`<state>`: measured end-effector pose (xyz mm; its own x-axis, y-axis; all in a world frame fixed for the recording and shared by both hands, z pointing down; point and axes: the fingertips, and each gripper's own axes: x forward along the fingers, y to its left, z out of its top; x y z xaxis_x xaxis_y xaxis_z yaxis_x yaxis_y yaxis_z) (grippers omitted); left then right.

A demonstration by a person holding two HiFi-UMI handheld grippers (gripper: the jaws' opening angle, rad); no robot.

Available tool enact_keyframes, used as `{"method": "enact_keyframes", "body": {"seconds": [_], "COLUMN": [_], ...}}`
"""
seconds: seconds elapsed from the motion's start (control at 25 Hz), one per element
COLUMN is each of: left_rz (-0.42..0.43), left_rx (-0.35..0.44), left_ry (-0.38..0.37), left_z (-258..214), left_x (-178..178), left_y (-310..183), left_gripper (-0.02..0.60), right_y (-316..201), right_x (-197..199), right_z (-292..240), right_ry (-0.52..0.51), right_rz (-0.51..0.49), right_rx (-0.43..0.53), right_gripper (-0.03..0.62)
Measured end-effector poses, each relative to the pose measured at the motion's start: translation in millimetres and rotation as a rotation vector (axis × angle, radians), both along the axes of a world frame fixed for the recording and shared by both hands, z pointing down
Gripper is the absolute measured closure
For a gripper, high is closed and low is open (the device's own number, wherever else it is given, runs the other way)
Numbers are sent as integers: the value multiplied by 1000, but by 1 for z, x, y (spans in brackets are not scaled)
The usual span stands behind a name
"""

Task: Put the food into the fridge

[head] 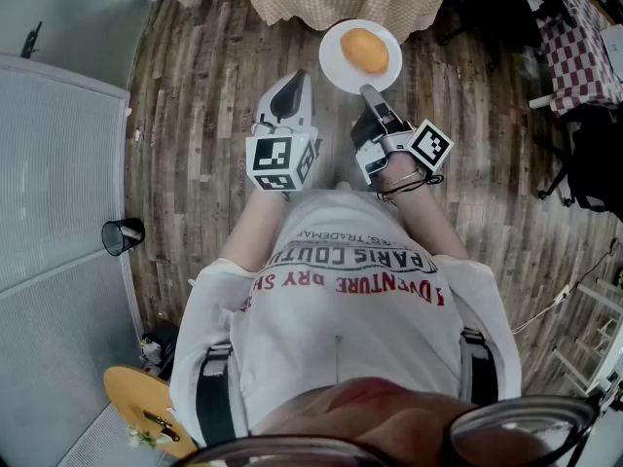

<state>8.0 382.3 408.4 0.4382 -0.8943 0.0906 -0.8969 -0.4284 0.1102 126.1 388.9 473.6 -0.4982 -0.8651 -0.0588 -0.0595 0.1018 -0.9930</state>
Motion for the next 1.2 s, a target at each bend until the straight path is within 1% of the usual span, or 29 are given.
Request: {"method": "enact_keyframes", "body": {"seconds": [0.36,0.52,0.72,0.96,1.04,1.16,1.2], "left_rz": [11,4,-5,-34,-44,-54,-57], "left_rx": [-2,-7,-27,-34,-38,-44,-42], "left_ry": [-10,-8,-2,9,27,91,98], "left_z": [3,6,13,17,19,20,20], "left_x": [11,15,20,16,9,-4,-9], "left_y": [-9,-12,-13,-23,-30,-45,-52], "left_gripper": [554,554,554,554,554,554,554], "right_y": [-8,-11,-16,-29,-36,-51,-58], "right_x": [3,6,14,17,14,3,-1], "right_z": [2,6,6,9,14,19,19], "right_ry": [2,6,17,6,10,26,29], "right_rz": [-28,-39,-47,-59,-77,-108,-111], "right_rx": [-7,-23,-19,-29,-35,-38,-38], "right_gripper": [560,560,560,560,560,560,560]}}
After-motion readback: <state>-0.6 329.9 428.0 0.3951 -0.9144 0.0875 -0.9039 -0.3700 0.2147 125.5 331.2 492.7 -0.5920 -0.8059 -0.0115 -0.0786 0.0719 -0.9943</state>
